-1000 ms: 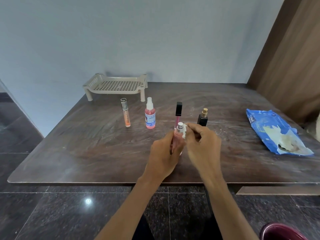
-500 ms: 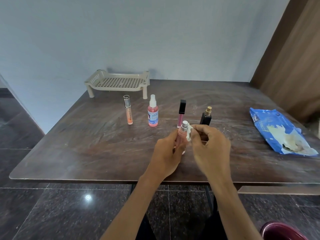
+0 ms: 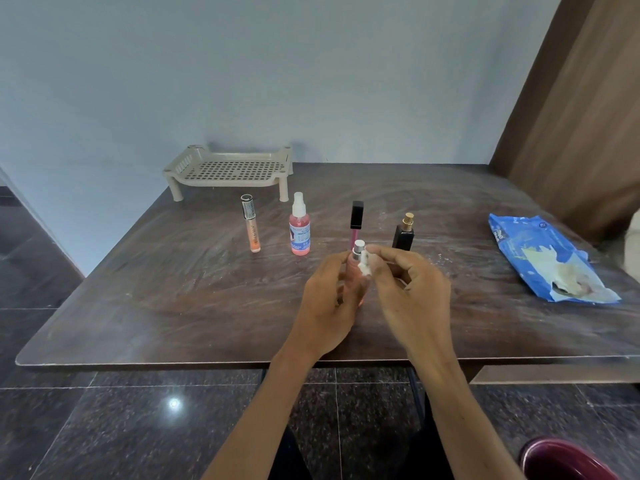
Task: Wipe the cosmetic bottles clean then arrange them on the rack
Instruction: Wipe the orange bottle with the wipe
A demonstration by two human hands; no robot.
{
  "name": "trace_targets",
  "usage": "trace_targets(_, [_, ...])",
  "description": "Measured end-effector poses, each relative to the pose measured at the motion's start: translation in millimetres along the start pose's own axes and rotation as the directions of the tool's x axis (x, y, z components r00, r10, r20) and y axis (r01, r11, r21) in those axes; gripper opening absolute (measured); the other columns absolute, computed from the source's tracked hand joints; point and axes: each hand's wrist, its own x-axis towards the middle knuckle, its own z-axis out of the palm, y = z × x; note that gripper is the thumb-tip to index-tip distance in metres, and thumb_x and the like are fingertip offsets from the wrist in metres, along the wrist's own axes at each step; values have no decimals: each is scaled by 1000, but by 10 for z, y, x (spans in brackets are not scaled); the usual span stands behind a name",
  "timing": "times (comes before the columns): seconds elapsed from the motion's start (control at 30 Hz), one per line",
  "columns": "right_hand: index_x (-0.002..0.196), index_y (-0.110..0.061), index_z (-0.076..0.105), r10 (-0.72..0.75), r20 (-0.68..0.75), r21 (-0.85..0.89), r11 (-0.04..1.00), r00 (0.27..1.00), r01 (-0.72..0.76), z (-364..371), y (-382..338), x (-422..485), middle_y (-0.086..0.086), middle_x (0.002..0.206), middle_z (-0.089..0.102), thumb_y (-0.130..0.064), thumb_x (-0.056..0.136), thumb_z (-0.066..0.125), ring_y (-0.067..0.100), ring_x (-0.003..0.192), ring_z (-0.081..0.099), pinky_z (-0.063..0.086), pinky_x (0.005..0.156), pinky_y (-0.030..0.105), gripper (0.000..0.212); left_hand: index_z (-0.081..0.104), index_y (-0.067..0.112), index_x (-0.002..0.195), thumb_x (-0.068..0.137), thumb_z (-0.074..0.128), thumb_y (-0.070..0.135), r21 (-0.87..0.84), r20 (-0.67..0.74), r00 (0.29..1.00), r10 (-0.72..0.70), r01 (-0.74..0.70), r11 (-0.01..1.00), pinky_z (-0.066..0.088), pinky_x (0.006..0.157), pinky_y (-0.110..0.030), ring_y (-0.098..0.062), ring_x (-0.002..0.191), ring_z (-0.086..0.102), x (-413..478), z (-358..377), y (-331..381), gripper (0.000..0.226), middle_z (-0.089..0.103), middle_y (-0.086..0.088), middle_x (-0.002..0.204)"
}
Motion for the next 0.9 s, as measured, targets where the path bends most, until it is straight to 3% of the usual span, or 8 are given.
trace_targets(0.1, [109, -26, 73, -19, 36, 11, 1000, 999, 19, 10, 7, -34, -15, 102, 69, -29, 85, 73, -5, 90, 65, 51, 73, 9, 24, 60, 22, 124, 95, 61, 26, 74, -46, 999, -8, 11, 997, 55, 87, -19, -1, 103, 63, 31, 13, -64, 28, 63, 15, 113])
trace_targets(0.2, [111, -23, 72, -44, 10, 21, 999, 999, 44, 29, 38, -67, -13, 101, 70, -24, 83, 75, -5, 90, 66, 50, 74, 7, 28, 64, 17, 123, 97, 65, 19, 91, -59, 998, -9, 15, 996, 53, 85, -13, 3, 100, 65, 31, 19, -97, 27, 69, 11, 111])
trace_targets(0.3, [109, -21, 74, -99, -55, 4, 995, 994, 100, 48, 59, -84, -15, 99, 72, -19, 85, 74, -6, 92, 66, 48, 76, 6, 23, 61, 17, 127, 97, 66, 25, 66, -64, 998, -12, 17, 998, 53, 84, -11, 7, 96, 66, 13, 22, -76, 32, 68, 16, 106])
trace_targets(0.4, [105, -22, 75, -132, -100, -1, 991, 986, 133, 66, 50, -74, -19, 95, 71, -19, 85, 74, -7, 91, 66, 48, 77, 7, 20, 59, 18, 126, 96, 66, 24, 93, -66, 998, -7, 13, 996, 57, 81, -23, -3, 92, 68, 9, 28, -81, 31, 69, 13, 100])
trace_targets(0.63, [93, -23, 78, 90, -31, 175, 981, 995, -83, 133, 28, 119, -14, 76, 74, -20, 85, 74, -3, 74, 68, 49, 68, 10, 10, 59, 29, 121, 99, 63, 22, 62, -62, 998, -31, 35, 997, 56, 71, -32, -11, 78, 69, 22, 2, -107, 23, 73, 4, 87])
trace_targets(0.77, [87, -30, 74, 110, -11, 173, 979, 994, -106, 107, 10, 164, -19, 67, 71, -20, 89, 69, -8, 63, 64, 43, 58, 3, 11, 62, 24, 120, 99, 62, 27, 32, -20, 999, -27, 28, 999, 55, 68, -31, -13, 74, 70, 5, 8, -103, 22, 74, 1, 84])
trace_targets(0.83, [86, -33, 72, 96, 0, 155, 983, 995, -95, 102, 14, 148, -20, 69, 71, -21, 91, 67, -7, 64, 65, 44, 59, 4, 13, 62, 23, 120, 98, 58, 35, 14, -9, 1000, -16, 16, 1000, 55, 69, -33, -15, 75, 70, -10, 15, -101, 25, 73, 0, 84])
trace_targets(0.9, [90, -29, 75, 83, -11, 134, 988, 996, -81, 102, 33, 108, -18, 73, 72, -23, 91, 67, -5, 69, 66, 47, 62, 7, 10, 61, 24, 120, 97, 56, 36, 13, -12, 1000, -9, 9, 1000, 54, 66, -26, -13, 73, 68, -13, 17, -100, 27, 72, 2, 82])
